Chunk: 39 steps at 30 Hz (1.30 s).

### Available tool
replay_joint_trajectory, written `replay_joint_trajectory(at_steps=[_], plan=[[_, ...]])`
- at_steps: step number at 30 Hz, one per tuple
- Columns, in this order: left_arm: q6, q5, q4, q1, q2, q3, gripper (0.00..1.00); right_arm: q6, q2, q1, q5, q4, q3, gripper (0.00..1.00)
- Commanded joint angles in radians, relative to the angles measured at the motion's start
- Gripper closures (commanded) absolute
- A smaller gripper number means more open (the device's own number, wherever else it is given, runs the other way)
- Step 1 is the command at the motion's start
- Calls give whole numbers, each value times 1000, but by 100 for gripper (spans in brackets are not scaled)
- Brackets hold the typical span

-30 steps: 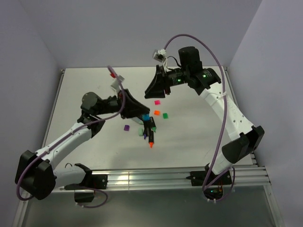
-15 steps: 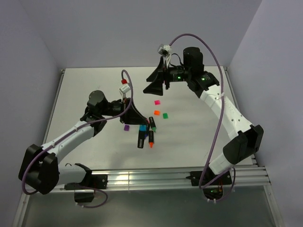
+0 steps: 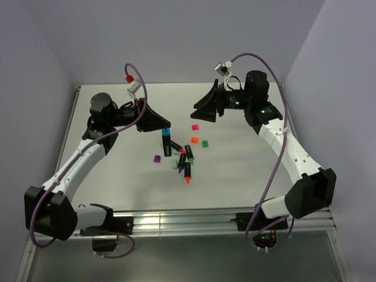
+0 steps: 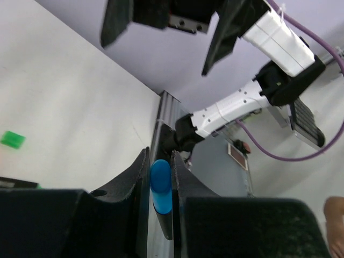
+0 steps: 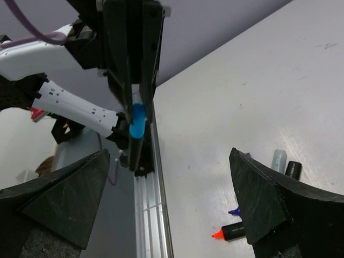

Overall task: Insert the pens into the pen caps
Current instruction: Place the pen at the center of the board.

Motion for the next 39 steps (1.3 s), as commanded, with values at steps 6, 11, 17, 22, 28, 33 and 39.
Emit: replay_joint_trajectory(at_steps=[6,11,17,22,28,33,39], plan=[[-14,-68,49,26,-16,41,100,10,-28,90,-8,66,-57,1],[-82,-91,124,26,-24,22,100,-1,-8,159,2,66,-69,1],[-129,-103,176,26,-27,15,100,-6,10,228,3,67,-71,1],[-178,-113,227,26,-28,-1,100,-7,35,265,18,72,-72,1],[-223,-137,273,26,-30,-11,100,13,65,302,20,102,-68,3],[-258,-155,302,26,-30,-24,100,68,78,308,3,182,-78,29],[-290,-162,331,26,-33,-38,100,100,76,308,-9,233,-86,91]])
